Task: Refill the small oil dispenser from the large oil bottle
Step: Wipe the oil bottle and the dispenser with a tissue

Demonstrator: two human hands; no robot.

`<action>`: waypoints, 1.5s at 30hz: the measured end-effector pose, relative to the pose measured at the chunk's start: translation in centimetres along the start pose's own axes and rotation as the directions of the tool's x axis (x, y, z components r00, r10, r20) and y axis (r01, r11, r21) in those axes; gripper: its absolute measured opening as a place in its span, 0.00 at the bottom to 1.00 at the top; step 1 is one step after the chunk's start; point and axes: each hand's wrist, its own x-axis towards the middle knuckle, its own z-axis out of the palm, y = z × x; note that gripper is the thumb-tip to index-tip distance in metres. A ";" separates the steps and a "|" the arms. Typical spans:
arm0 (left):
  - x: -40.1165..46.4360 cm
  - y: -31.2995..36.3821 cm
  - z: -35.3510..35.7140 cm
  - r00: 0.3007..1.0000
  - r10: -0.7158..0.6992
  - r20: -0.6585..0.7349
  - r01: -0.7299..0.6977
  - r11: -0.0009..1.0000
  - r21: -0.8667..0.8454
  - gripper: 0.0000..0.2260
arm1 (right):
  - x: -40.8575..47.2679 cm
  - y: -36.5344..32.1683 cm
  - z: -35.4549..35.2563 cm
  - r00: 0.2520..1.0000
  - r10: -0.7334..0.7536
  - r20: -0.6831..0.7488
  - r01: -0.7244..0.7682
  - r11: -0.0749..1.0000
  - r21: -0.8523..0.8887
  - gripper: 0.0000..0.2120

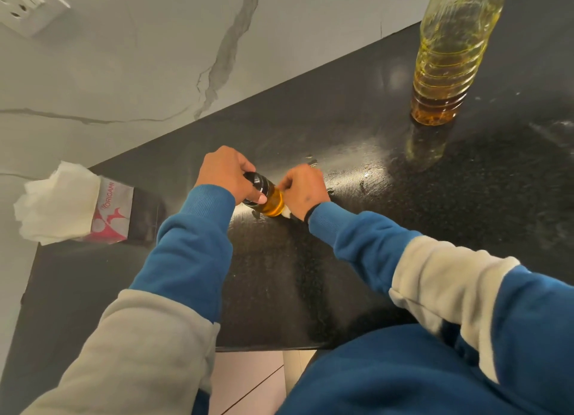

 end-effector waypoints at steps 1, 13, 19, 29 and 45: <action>0.0 0.0 0.0 1.000 0.000 0.001 0.000 1.000 0.003 0.29 | -0.1 0.6 0.1 1.000 0.021 0.014 -0.021 1.000 -0.020 0.10; -0.7 -0.1 0.1 0.995 0.095 0.002 -0.095 0.994 0.055 0.29 | -0.1 -1.3 -0.7 0.999 -0.018 -0.034 0.021 0.995 0.094 0.11; -0.8 -0.7 0.5 0.999 0.044 -0.018 -0.043 0.999 0.033 0.37 | 0.4 0.3 -0.1 0.998 0.058 0.010 -0.058 0.998 -0.001 0.10; -0.3 0.1 0.6 0.982 -0.135 -0.134 0.136 0.991 0.000 0.25 | 0.3 -1.8 -0.9 0.999 -0.024 -0.044 0.032 0.982 0.185 0.08; -0.1 0.4 0.9 0.994 -0.046 -0.098 0.052 0.997 0.061 0.24 | 0.5 -2.5 -2.2 1.000 -0.022 -0.014 0.023 0.994 0.110 0.11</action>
